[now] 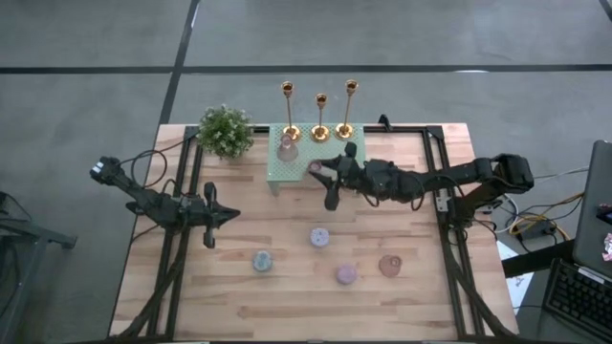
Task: Stock candles and vases on shelf
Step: Align the left pink glass vase with the other pink vase on the shelf
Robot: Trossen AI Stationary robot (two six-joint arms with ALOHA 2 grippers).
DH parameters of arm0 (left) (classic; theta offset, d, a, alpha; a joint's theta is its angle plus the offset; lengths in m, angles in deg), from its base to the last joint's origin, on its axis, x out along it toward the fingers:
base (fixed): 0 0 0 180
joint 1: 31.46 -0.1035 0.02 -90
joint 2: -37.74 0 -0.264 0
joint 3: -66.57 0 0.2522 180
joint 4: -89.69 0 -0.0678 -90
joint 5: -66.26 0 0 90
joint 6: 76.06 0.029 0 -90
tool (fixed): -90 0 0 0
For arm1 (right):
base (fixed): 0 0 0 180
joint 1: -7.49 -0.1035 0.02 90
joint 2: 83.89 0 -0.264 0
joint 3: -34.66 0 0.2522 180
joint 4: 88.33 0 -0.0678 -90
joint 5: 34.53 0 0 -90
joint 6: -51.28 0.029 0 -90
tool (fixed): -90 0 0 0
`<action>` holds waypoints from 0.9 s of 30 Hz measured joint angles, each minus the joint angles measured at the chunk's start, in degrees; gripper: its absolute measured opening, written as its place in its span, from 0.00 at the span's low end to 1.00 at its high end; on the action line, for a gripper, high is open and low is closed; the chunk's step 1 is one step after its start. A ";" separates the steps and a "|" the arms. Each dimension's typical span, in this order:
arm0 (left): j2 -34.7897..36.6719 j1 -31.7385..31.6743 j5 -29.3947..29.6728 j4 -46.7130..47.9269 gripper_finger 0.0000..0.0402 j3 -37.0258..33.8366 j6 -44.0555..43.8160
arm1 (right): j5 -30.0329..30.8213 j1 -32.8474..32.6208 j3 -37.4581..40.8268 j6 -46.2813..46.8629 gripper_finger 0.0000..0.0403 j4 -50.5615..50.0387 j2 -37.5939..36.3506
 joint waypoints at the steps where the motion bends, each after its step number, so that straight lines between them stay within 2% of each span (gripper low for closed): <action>1: 0.00 0.00 0.00 0.00 0.05 0.00 0.00 | 0.00 0.66 0.00 -0.01 0.35 -0.14 0.00; 16: 0.00 0.00 0.00 -0.07 0.05 0.00 0.00 | -0.01 8.56 -0.04 3.32 0.36 -0.09 0.20; 27: 0.00 0.00 0.02 -0.13 0.05 0.00 0.00 | 0.02 11.49 -0.07 4.54 0.36 0.06 0.51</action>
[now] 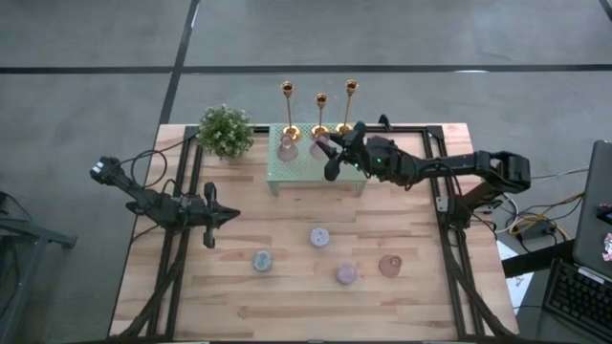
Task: Stock candles and vases on shelf
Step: Align the left pink glass vase with the other pink vase on the shelf
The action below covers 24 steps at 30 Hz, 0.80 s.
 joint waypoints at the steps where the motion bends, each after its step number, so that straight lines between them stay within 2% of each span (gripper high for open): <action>1: 0.00 0.00 0.00 0.00 0.05 0.00 0.00 | 0.04 0.19 0.00 0.03 0.36 -0.06 0.07; 15: 0.02 -0.02 0.00 0.11 0.05 0.00 0.00 | 0.42 1.17 0.04 -0.81 0.36 2.01 5.58; 24: 0.02 -0.01 0.00 0.16 0.05 0.00 -0.02 | 0.60 1.78 0.07 -0.96 0.36 3.47 6.69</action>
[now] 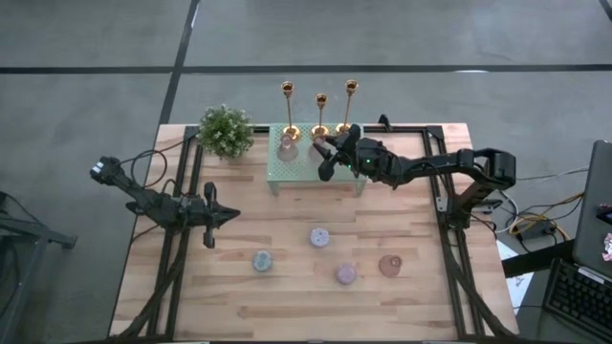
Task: Stock candles and vases on shelf
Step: Align the left pink glass vase with the other pink vase on the shelf
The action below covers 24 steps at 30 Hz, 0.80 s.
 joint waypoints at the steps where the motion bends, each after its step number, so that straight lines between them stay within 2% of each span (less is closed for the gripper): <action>1: 0.00 0.01 0.00 0.01 0.05 0.00 0.02 | -0.01 0.16 0.00 -0.02 0.36 0.02 0.05; 24: 0.00 0.01 0.00 0.10 0.05 0.00 0.02 | -0.01 1.02 0.00 0.33 0.36 0.49 1.94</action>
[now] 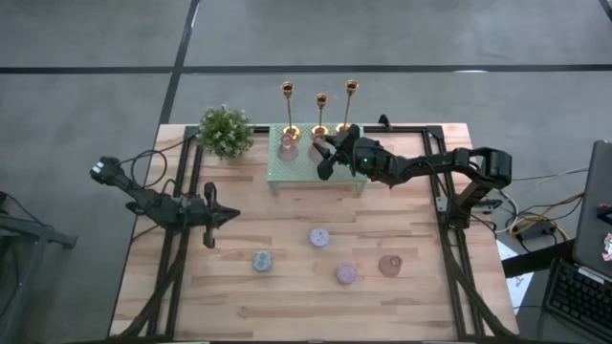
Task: Stock candles and vases on shelf
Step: Align the left pink glass vase with the other pink vase on the shelf
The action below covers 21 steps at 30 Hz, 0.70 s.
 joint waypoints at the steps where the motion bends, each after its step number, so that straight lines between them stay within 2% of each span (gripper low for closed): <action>1: 0.00 0.00 0.00 0.00 0.05 0.00 0.00 | 0.00 0.00 0.00 -0.01 0.36 0.00 0.00; 7: 0.00 0.00 0.00 0.00 0.05 0.00 0.00 | -0.02 0.00 0.00 -0.05 0.37 0.00 0.00; 21: 0.00 -0.01 0.00 0.02 0.05 0.00 0.00 | -0.08 0.00 0.00 -1.36 0.50 -0.02 0.00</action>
